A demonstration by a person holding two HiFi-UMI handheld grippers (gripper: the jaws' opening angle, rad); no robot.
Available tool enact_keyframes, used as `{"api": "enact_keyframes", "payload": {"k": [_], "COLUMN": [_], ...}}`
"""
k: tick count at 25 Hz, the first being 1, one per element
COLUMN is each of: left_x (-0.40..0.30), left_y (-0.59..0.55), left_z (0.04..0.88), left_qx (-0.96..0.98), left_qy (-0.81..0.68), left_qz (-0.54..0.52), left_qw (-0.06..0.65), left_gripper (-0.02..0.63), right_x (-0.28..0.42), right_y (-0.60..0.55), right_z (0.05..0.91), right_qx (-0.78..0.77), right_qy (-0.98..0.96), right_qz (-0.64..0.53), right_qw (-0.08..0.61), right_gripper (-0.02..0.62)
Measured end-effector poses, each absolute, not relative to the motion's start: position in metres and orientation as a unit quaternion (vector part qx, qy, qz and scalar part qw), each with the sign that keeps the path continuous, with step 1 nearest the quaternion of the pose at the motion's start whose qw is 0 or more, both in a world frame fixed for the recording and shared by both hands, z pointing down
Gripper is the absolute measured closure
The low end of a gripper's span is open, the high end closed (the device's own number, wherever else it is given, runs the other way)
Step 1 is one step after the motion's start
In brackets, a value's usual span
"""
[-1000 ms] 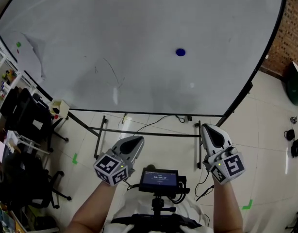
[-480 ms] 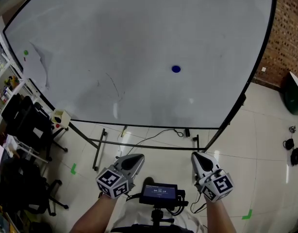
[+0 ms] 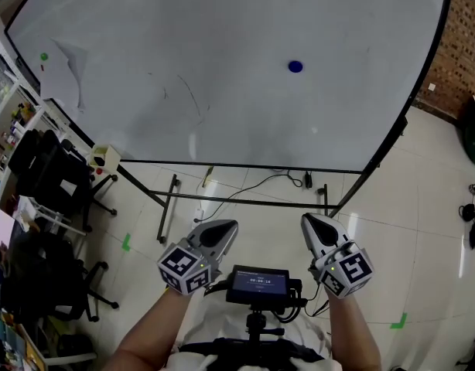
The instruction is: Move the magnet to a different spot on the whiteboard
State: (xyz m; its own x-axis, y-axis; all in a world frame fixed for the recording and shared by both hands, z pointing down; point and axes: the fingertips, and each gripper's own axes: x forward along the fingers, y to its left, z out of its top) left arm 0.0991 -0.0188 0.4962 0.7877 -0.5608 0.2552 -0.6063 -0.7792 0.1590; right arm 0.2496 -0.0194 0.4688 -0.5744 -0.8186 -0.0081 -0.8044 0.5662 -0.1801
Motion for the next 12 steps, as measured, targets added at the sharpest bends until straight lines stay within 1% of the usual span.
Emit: {"api": "enact_keyframes", "payload": {"k": [6,12], "left_x": [0.072,0.027], "left_y": [-0.026,-0.028], "left_z": [0.492,0.497], "left_qx": [0.94,0.939], "left_qy": [-0.308,-0.307], "left_qz": [0.086,0.082], "left_qw": [0.119,0.131], "left_gripper": [0.584,0.584], "right_x": [0.211,0.169], "right_y": [-0.016,-0.015], "right_z": [0.47,0.469], "right_qx": [-0.442,-0.433], "right_qy": [0.891,0.894], "right_qz": [-0.09,-0.104], "right_qw": [0.043,0.042], "right_gripper": [0.563,0.563]}}
